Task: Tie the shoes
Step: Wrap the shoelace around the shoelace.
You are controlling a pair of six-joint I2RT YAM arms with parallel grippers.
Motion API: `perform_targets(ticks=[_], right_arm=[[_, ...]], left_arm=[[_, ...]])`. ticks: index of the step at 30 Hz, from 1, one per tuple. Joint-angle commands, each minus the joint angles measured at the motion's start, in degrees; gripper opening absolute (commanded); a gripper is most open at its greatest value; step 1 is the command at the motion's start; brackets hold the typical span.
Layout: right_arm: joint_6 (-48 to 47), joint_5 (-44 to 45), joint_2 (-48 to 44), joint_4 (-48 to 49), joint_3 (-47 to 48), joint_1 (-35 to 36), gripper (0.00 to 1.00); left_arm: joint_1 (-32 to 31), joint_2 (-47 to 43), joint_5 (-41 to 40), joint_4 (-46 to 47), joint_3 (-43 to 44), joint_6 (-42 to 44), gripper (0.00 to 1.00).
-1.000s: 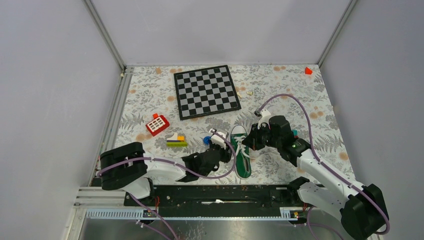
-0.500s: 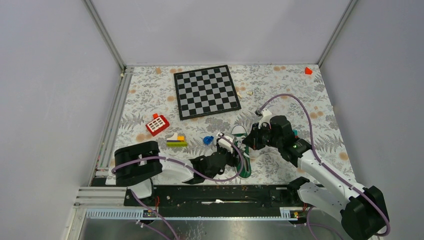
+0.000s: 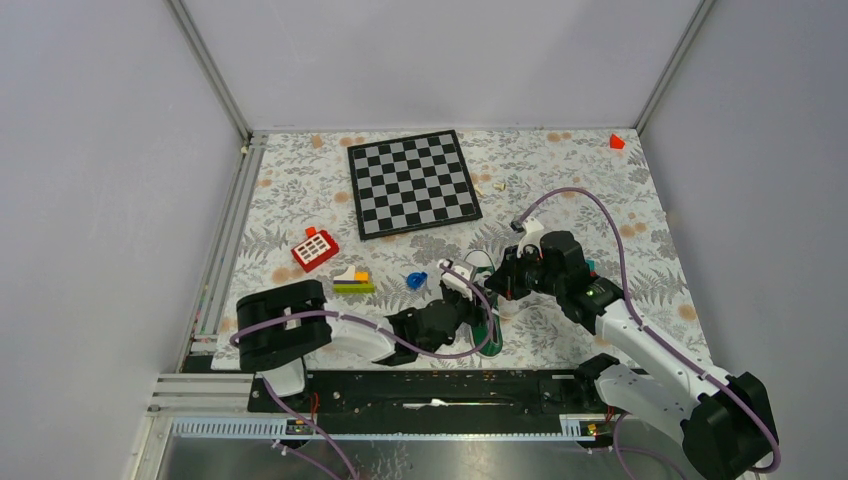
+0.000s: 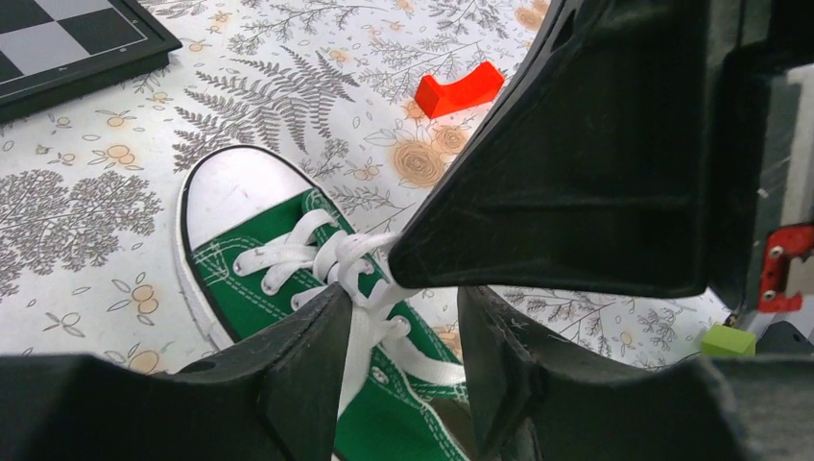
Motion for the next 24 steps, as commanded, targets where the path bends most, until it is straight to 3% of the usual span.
perform_targets(ticks=[1, 11, 18, 24], right_arm=[[-0.18, -1.31, 0.04, 1.56, 1.96, -0.45, 0.0], [-0.27, -1.28, -0.23, 1.6, 2.19, -0.45, 0.0], [-0.27, -1.33, -0.08, 1.54, 2.28, -0.45, 0.0], [-0.55, -1.15, -0.14, 1.1, 2.35, -0.53, 0.0]], left_arm=[[-0.23, 1.59, -0.21, 2.69, 2.97, 0.37, 0.48], [-0.23, 2.28, -1.87, 0.95, 2.51, 0.49, 0.49], [-0.23, 2.35, -3.18, 2.17, 1.52, 0.35, 0.38], [-0.23, 3.31, -3.13, 1.9, 1.94, 0.11, 0.36]])
